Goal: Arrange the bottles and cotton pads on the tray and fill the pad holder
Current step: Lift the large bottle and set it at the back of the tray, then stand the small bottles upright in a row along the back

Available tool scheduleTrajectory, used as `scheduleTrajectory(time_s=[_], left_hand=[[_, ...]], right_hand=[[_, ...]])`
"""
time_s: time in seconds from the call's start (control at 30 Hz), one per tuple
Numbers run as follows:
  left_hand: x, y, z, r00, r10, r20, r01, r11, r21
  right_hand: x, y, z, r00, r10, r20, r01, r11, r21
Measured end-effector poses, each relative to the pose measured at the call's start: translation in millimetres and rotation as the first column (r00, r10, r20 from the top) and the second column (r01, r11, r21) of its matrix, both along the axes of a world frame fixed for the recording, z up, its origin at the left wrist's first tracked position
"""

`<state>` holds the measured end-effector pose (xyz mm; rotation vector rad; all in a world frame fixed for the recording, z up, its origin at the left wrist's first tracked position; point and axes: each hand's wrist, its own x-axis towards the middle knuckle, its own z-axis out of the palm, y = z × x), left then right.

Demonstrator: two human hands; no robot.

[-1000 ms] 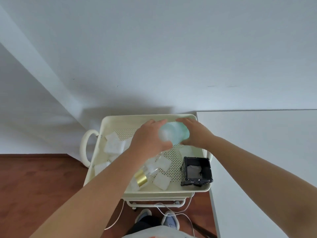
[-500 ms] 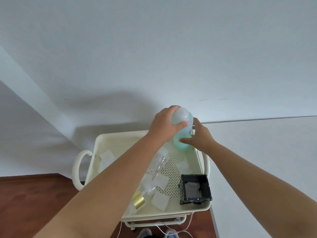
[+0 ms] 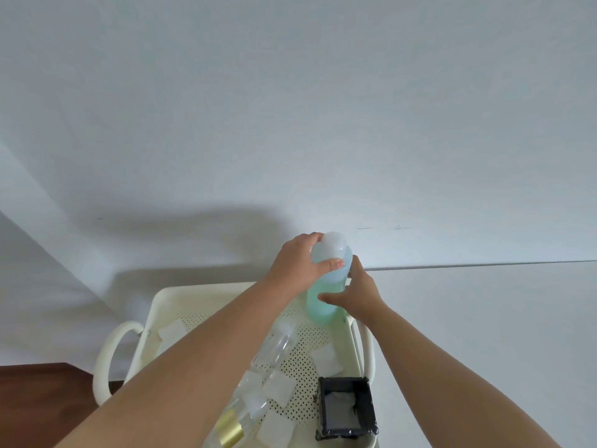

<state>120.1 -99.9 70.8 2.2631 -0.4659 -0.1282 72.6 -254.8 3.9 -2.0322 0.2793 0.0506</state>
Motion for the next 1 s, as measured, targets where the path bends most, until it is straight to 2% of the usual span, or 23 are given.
scheduleTrajectory(time_s=[0.13,0.2,0.3,0.37,0.47,0.57,0.63,0.7,0.83,1.0], left_hand=[[-7.6,17.4,-5.3,0.999,-0.025,0.022,0.025,1.0,0.008],[-15.5,42.1,-16.9,0.999,-0.023,0.023,0.022,0.999,0.028],[-27.1,91.4,-45.5,0.999,0.003,-0.032,0.004,0.975,0.224],[-33.9,121.6,-65.1,0.994,0.053,-0.094,-0.023,0.953,0.301],[-40.4,150.7,-86.1,0.983,0.123,-0.137,-0.063,0.923,0.379],[-41.6,160.3,-99.2,0.966,0.148,-0.214,-0.049,0.912,0.407],[-40.2,160.2,-107.0,0.949,0.164,-0.271,-0.042,0.913,0.407],[-38.1,156.6,-113.5,0.934,0.167,-0.316,-0.017,0.904,0.428],[-37.7,146.6,-122.8,0.911,0.155,-0.383,0.044,0.885,0.463],[-36.2,143.1,-127.0,0.9,0.165,-0.403,0.046,0.884,0.465]], right_hand=[[-5.7,2.9,1.9,1.0,-0.01,0.01,0.01,0.999,-0.042],[-13.7,7.9,4.3,0.997,-0.041,0.065,0.043,0.999,-0.033],[-33.5,21.6,9.2,0.95,-0.23,0.212,0.232,0.973,0.019],[-47.8,36.0,12.9,0.917,-0.33,0.223,0.323,0.944,0.069],[-60.9,63.8,12.9,0.956,-0.288,0.059,0.279,0.952,0.126],[-57.1,91.8,4.3,0.99,-0.076,-0.116,0.084,0.994,0.063],[-44.0,106.5,-2.9,0.945,0.115,-0.307,-0.128,0.992,-0.023],[-27.6,111.9,-11.6,0.871,0.181,-0.457,-0.24,0.968,-0.074],[-6.4,103.4,-34.6,0.816,0.078,-0.573,-0.216,0.96,-0.178],[-0.1,114.4,-44.8,0.805,0.044,-0.592,-0.094,0.994,-0.053]])
